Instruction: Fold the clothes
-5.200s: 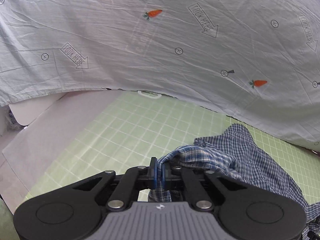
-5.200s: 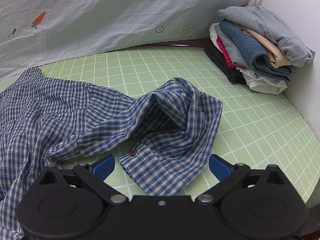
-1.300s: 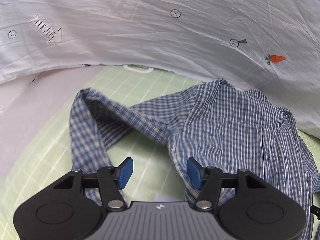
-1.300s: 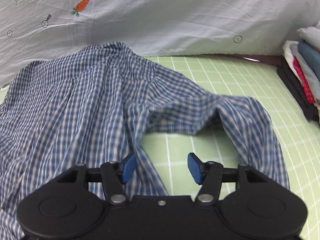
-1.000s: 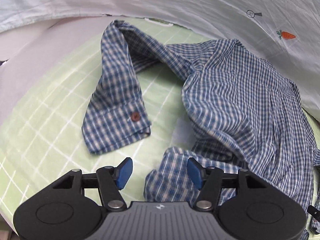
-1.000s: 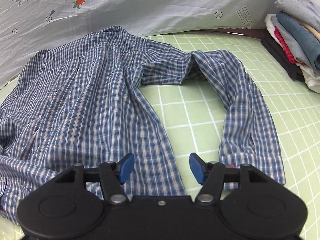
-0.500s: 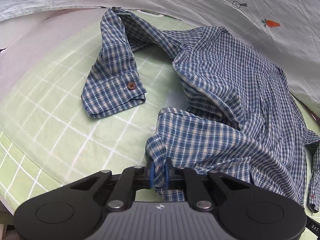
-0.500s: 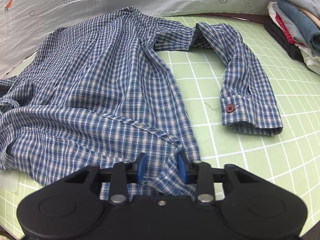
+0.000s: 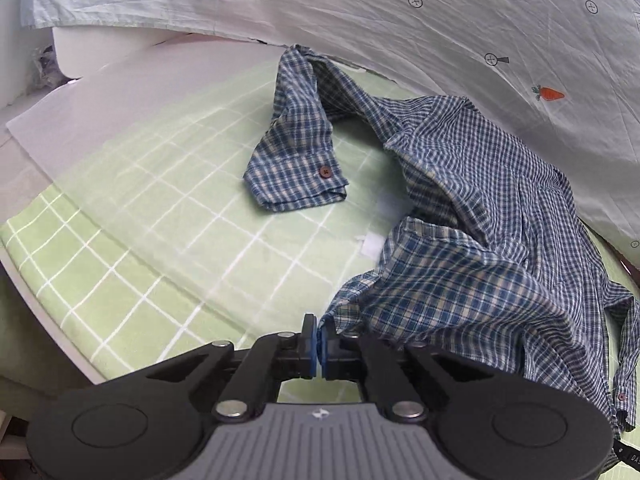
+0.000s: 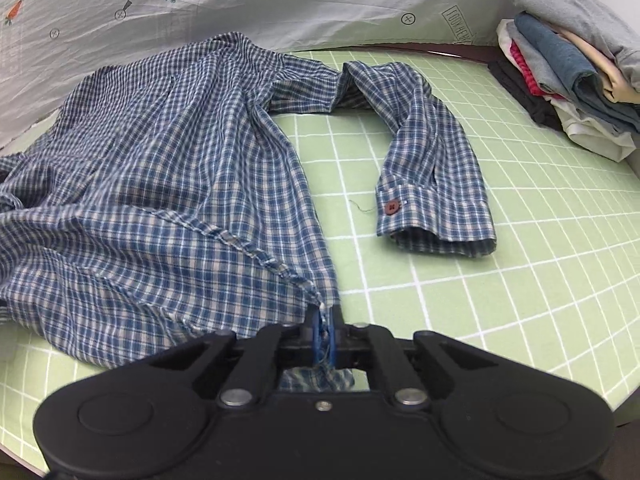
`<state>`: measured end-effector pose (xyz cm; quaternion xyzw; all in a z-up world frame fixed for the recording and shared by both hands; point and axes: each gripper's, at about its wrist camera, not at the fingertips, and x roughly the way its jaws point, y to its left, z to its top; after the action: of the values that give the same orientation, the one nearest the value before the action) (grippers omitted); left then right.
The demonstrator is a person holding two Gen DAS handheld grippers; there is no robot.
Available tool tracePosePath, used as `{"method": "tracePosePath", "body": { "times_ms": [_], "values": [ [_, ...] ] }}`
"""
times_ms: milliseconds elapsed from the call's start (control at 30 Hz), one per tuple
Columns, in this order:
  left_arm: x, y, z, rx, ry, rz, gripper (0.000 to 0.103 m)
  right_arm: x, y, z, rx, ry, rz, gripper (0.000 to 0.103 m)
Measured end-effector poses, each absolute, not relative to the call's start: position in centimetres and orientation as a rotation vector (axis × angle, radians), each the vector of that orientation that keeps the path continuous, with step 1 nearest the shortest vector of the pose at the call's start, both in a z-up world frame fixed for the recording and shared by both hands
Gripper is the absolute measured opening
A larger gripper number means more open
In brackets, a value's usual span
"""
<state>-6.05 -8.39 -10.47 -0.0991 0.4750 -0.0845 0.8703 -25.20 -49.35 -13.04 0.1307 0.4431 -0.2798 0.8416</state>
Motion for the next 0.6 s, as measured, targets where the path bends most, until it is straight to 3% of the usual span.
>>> {"method": "tracePosePath", "body": {
  "times_ms": [167,233,400,600],
  "values": [
    [-7.8,-7.8,-12.1,-0.181,1.077,-0.142,0.003,-25.9,-49.4,-13.9,0.295,0.978,-0.592,0.006],
    [-8.3,-7.7,-12.1,-0.164,1.087,-0.137,0.009,-26.1,-49.2,-14.1,0.295,0.987,-0.592,0.007],
    [-8.3,-6.5,-10.0,-0.219,1.035,-0.14,0.021,-26.5,-48.5,-14.3,0.277,0.999,-0.594,0.023],
    [-6.4,-7.4,-7.5,-0.199,0.965,-0.186,0.029,-26.7,-48.4,-14.1,0.284,0.995,-0.609,0.03]
  ]
}}
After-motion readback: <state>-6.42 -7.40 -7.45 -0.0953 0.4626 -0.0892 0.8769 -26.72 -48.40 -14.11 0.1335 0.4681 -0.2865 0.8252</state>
